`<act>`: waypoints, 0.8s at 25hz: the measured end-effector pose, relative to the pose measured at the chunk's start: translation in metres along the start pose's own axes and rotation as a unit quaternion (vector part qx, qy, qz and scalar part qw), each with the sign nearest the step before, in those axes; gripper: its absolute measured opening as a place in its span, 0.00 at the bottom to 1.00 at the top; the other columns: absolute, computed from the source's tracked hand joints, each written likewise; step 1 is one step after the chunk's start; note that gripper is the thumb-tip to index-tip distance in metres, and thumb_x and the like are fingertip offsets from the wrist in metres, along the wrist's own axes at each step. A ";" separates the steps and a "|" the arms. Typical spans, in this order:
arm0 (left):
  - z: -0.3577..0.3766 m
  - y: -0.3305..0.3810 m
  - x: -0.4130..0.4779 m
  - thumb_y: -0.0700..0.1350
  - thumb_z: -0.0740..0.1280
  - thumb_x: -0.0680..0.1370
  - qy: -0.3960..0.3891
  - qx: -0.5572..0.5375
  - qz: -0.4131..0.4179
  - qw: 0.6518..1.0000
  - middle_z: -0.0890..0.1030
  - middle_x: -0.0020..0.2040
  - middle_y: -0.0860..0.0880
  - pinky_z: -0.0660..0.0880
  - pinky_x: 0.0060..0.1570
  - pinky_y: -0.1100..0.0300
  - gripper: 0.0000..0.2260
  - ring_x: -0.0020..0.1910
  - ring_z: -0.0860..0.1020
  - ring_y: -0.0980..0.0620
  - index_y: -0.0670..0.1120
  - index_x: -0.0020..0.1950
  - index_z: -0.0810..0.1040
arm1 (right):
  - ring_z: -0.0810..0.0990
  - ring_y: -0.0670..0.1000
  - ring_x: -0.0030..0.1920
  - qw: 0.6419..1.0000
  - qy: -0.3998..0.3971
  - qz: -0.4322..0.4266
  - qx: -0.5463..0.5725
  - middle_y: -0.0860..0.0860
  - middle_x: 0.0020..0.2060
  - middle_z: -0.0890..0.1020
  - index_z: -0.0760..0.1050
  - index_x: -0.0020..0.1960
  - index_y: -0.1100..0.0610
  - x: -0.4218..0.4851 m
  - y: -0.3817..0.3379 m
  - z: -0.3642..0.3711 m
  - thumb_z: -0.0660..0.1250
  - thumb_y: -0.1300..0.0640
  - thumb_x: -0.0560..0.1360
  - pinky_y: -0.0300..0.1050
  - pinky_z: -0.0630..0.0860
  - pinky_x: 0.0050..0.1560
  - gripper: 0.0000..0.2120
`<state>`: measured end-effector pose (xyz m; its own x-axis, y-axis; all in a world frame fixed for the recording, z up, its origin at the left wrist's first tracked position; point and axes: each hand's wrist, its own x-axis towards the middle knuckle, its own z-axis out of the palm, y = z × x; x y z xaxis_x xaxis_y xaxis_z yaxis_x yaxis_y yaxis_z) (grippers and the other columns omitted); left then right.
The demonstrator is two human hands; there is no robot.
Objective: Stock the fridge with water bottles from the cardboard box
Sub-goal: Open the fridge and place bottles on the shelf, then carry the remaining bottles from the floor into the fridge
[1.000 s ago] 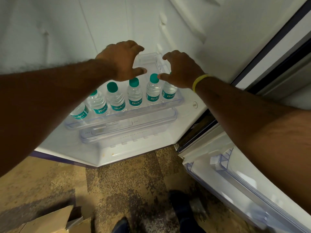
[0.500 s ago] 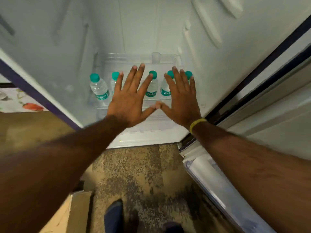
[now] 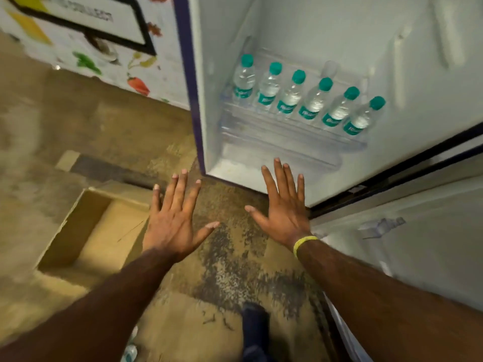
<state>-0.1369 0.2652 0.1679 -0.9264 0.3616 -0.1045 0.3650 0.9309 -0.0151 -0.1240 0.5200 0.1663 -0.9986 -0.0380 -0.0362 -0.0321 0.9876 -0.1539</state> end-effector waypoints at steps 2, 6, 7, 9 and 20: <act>0.012 -0.020 -0.034 0.73 0.46 0.75 -0.016 -0.008 -0.043 0.999 0.43 0.80 0.42 0.47 0.75 0.38 0.42 0.79 0.43 0.43 0.46 0.80 0.49 | 0.39 0.56 0.79 0.999 -0.027 -0.026 -0.015 0.54 0.80 0.41 0.43 0.80 0.51 -0.007 -0.030 0.016 0.56 0.31 0.75 0.62 0.39 0.76 0.43; 0.038 -0.058 -0.116 0.73 0.44 0.75 -0.046 -0.035 -0.130 0.990 0.41 0.80 0.42 0.46 0.74 0.38 0.42 0.79 0.42 0.43 0.47 0.80 0.47 | 0.44 0.57 0.79 0.994 -0.068 -0.088 -0.021 0.55 0.80 0.45 0.46 0.80 0.52 -0.025 -0.098 0.041 0.56 0.31 0.75 0.64 0.44 0.76 0.43; 0.044 -0.066 -0.137 0.73 0.45 0.75 -0.049 -0.039 -0.145 0.987 0.41 0.80 0.42 0.46 0.74 0.38 0.42 0.79 0.41 0.43 0.47 0.80 0.47 | 0.44 0.57 0.79 0.991 -0.074 -0.109 -0.024 0.55 0.80 0.46 0.46 0.80 0.52 -0.032 -0.115 0.045 0.56 0.31 0.75 0.64 0.44 0.76 0.43; 0.055 -0.083 -0.184 0.73 0.46 0.75 -0.053 -0.047 -0.180 0.981 0.41 0.80 0.41 0.47 0.74 0.37 0.42 0.79 0.42 0.43 0.47 0.80 0.48 | 0.44 0.57 0.79 0.982 -0.091 -0.160 -0.032 0.56 0.80 0.45 0.45 0.80 0.52 -0.050 -0.152 0.055 0.56 0.31 0.75 0.64 0.44 0.76 0.43; 0.117 -0.121 -0.431 0.73 0.43 0.75 -0.108 -0.098 -0.400 0.905 0.46 0.80 0.42 0.50 0.74 0.37 0.42 0.79 0.46 0.43 0.45 0.80 0.51 | 0.42 0.56 0.79 0.908 -0.186 -0.371 -0.053 0.54 0.80 0.42 0.42 0.80 0.52 -0.152 -0.319 0.122 0.56 0.32 0.75 0.63 0.40 0.76 0.43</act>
<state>0.2291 -0.0094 0.0985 -0.8405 -0.4302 -0.3295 -0.4564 0.8898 0.0025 0.0427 0.1920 0.1007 -0.6175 -0.7288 -0.2960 -0.7143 0.6771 -0.1768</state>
